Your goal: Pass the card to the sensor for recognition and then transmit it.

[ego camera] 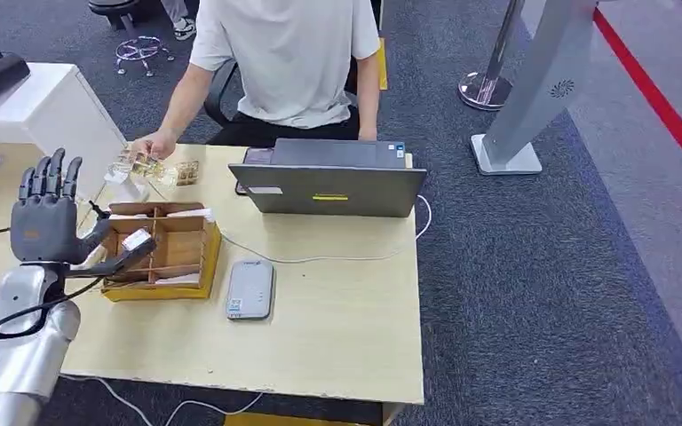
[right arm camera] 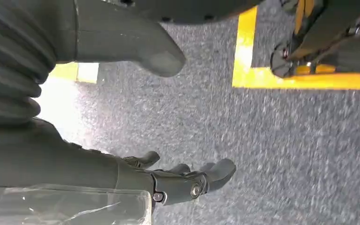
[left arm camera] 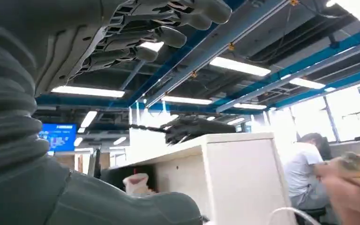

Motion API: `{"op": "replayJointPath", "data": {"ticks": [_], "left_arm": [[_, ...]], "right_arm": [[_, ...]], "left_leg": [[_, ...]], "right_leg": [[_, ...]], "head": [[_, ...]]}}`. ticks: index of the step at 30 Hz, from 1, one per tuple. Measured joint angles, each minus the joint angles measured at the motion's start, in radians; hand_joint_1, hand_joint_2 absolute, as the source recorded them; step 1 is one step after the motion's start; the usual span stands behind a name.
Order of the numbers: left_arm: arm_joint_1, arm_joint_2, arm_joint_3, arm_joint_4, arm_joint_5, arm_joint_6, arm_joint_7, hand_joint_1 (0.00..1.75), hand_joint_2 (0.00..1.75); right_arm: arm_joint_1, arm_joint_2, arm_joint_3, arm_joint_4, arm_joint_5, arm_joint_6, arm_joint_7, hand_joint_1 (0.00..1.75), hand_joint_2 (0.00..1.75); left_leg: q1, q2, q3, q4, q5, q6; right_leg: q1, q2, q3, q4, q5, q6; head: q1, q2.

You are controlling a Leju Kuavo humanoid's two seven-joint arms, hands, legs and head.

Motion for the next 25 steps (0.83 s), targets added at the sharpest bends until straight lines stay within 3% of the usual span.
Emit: {"op": "replayJointPath", "data": {"ticks": [3, 5, 7, 8, 10, 12, 13, 15, 18, 25], "left_arm": [[0.134, 0.049, 0.115, -0.092, 0.189, -0.011, -0.084, 0.00, 1.75], [0.197, 0.064, 0.205, -0.137, 0.251, -0.030, -0.148, 0.00, 1.75], [0.248, 0.073, 0.279, -0.172, 0.298, -0.048, -0.166, 0.00, 1.75], [0.280, 0.081, 0.325, -0.191, 0.375, -0.079, -0.187, 0.00, 1.75], [0.340, 0.090, 0.459, -0.214, 0.617, -0.178, -0.261, 0.00, 1.75], [0.361, 0.091, 0.663, -0.210, 0.856, -0.374, -0.337, 0.00, 1.75], [0.359, 0.095, 0.753, -0.197, 0.920, -0.442, -0.356, 0.00, 1.75], [0.347, 0.115, 0.918, -0.126, 0.957, -0.530, -0.413, 0.00, 1.75], [0.333, 0.123, 1.074, -0.063, 0.946, -0.540, -0.449, 0.00, 1.75], [0.313, 0.122, 1.205, -0.016, 0.931, -0.536, -0.444, 0.00, 1.75]], "right_arm": [[0.008, -0.008, -0.006, 0.000, -0.012, 0.004, -0.008, 0.00, 1.75], [0.016, -0.013, -0.010, 0.000, -0.015, 0.003, -0.011, 0.00, 1.75], [0.016, -0.015, -0.013, 0.000, -0.021, 0.002, -0.014, 0.00, 1.75], [0.016, -0.015, -0.018, 0.000, -0.025, 0.000, -0.019, 0.00, 1.75], [0.017, -0.015, -0.027, 0.000, -0.032, -0.001, -0.031, 0.00, 1.75], [0.023, -0.017, -0.032, 0.000, -0.031, -0.001, -0.033, 0.00, 1.75], [0.028, -0.019, -0.032, 0.000, -0.029, -0.001, -0.034, 0.00, 1.75], [0.031, -0.022, -0.033, 0.000, -0.021, 0.000, -0.034, 0.00, 1.75], [0.028, -0.023, -0.033, 0.000, -0.018, 0.000, -0.036, 0.00, 1.75], [0.024, -0.023, -0.033, 0.000, -0.017, 0.000, -0.036, 0.00, 1.75]], "left_leg": [[0.000, 0.009, 0.003, 0.000, -0.003, 0.000], [0.001, 0.007, 0.001, 0.000, -0.003, 0.000], [0.001, 0.003, -0.001, 0.000, -0.003, 0.000], [0.001, 0.004, -0.001, -0.001, -0.004, 0.000], [0.002, 0.007, 0.000, -0.001, -0.006, -0.003], [0.003, 0.008, 0.001, -0.001, -0.006, -0.003], [0.004, 0.008, 0.000, 0.000, -0.006, -0.003], [0.005, 0.007, 0.000, 0.000, -0.006, -0.003], [0.005, 0.003, 0.000, 0.000, -0.006, -0.003], [0.007, 0.000, 0.001, 0.000, -0.006, -0.003]], "right_leg": [[0.000, 0.009, -0.002, 0.000, -0.001, -0.001], [0.000, 0.008, -0.002, 0.000, -0.002, -0.001], [0.000, 0.004, -0.001, 0.000, -0.003, -0.002], [0.000, 0.004, -0.001, 0.001, -0.004, -0.003], [0.001, 0.008, -0.001, 0.001, -0.005, -0.004], [0.003, 0.010, -0.002, 0.001, -0.005, -0.004], [0.003, 0.009, -0.002, 0.001, -0.005, -0.005], [0.004, 0.008, -0.002, 0.000, -0.007, -0.006], [0.004, 0.004, -0.001, 0.000, -0.007, -0.006], [0.006, 0.000, 0.002, 0.000, -0.007, -0.006]], "head": [[-0.001, 0.000], [-0.002, 0.000], [0.000, 0.000], [0.001, 0.000], [-0.001, 0.000], [-0.002, 0.000], [-0.003, 0.000], [0.000, 0.000], [-0.002, 0.000], [-0.002, 0.000]]}}
